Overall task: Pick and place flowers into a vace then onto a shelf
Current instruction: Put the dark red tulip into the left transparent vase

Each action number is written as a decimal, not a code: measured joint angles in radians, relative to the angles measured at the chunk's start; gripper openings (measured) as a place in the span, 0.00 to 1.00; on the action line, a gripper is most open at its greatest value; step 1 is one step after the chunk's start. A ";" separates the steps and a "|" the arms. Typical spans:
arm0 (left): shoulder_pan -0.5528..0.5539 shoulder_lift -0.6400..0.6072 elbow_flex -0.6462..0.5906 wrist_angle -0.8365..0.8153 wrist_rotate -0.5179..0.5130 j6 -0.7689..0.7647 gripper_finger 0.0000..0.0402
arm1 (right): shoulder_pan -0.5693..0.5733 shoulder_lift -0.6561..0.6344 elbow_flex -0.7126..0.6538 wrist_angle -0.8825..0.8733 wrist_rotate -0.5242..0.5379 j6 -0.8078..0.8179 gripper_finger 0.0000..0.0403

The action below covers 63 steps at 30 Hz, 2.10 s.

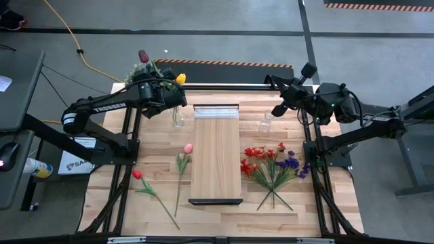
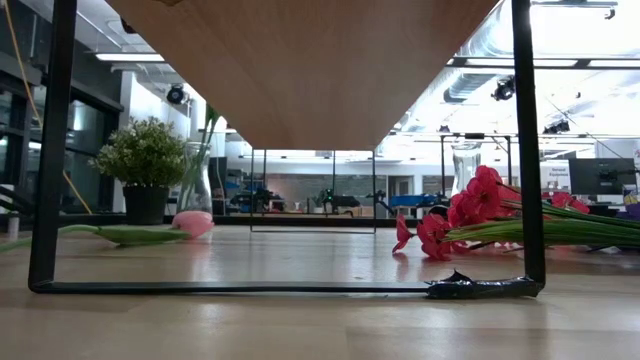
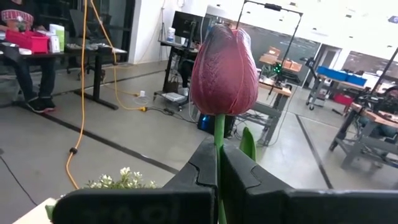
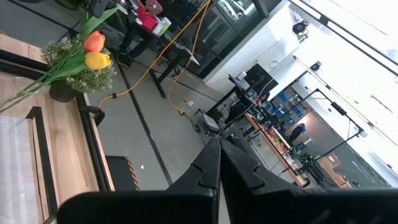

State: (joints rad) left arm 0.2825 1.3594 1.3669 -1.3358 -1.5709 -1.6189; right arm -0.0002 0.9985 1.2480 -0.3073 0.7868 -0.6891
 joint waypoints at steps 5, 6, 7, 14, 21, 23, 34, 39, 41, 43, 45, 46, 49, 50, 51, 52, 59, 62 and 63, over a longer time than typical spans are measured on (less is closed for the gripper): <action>-0.001 0.000 -0.030 0.003 -0.002 -0.006 0.08 | 0.000 0.000 0.000 0.000 0.000 0.000 0.00; -0.001 0.000 -0.035 0.004 -0.002 -0.010 0.08 | 0.000 0.000 0.000 0.000 0.000 0.000 0.00; -0.001 0.000 -0.041 0.004 -0.002 -0.014 0.08 | 0.000 0.000 0.000 0.000 0.000 0.000 0.00; -0.002 0.000 -0.079 0.014 0.001 -0.034 0.09 | 0.000 0.000 0.000 0.001 -0.002 0.000 0.00; -0.002 0.000 -0.089 0.029 0.001 -0.035 0.13 | 0.000 0.000 0.000 0.001 -0.008 0.000 0.00; -0.012 0.000 -0.089 0.030 0.001 -0.035 0.17 | 0.000 0.000 0.000 0.001 -0.008 0.000 0.00; -0.061 0.000 -0.089 0.027 0.000 -0.002 0.15 | 0.000 0.000 0.000 0.002 -0.015 0.002 0.00; -0.078 0.000 -0.089 0.030 0.000 -0.002 0.15 | 0.000 0.000 0.000 -0.002 -0.016 0.010 0.00; -0.091 0.000 -0.089 0.030 0.001 -0.002 0.15 | 0.000 0.000 0.000 -0.003 -0.016 0.010 0.00; -0.095 0.000 -0.088 0.029 0.005 -0.002 0.15 | 0.000 0.000 0.000 -0.003 -0.016 0.010 0.00; -0.098 0.000 -0.088 0.027 0.011 -0.002 0.15 | 0.000 0.000 0.000 -0.004 -0.016 0.010 0.00; -0.106 0.000 -0.088 0.027 0.013 -0.002 0.15 | 0.000 0.000 0.000 -0.006 -0.016 0.009 0.00; -0.113 0.000 -0.088 0.026 0.020 -0.002 0.15 | 0.000 0.000 0.000 -0.012 -0.016 0.009 0.00; -0.114 0.000 -0.088 0.026 0.020 -0.002 0.15 | 0.000 0.000 0.000 -0.014 -0.016 0.009 0.00; -0.114 0.000 -0.088 0.025 0.021 -0.002 0.15 | 0.000 0.000 0.000 -0.017 -0.016 0.009 0.00; -0.114 0.001 -0.088 0.025 0.024 -0.002 0.15 | 0.000 0.000 0.000 -0.021 -0.016 0.009 0.00; -0.113 0.000 -0.088 0.027 0.076 -0.002 0.23 | 0.000 0.000 0.000 -0.045 -0.016 0.010 0.00; -0.113 0.000 -0.088 0.029 0.094 -0.003 0.31 | 0.000 0.000 0.000 -0.055 -0.016 0.011 0.00; -0.113 0.000 -0.088 0.029 0.102 -0.003 0.34 | 0.000 0.000 0.000 -0.055 -0.016 0.011 0.00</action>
State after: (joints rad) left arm 0.1692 1.3598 1.2789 -1.3071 -1.4694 -1.6218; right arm -0.0002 0.9989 1.2480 -0.3621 0.7708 -0.6785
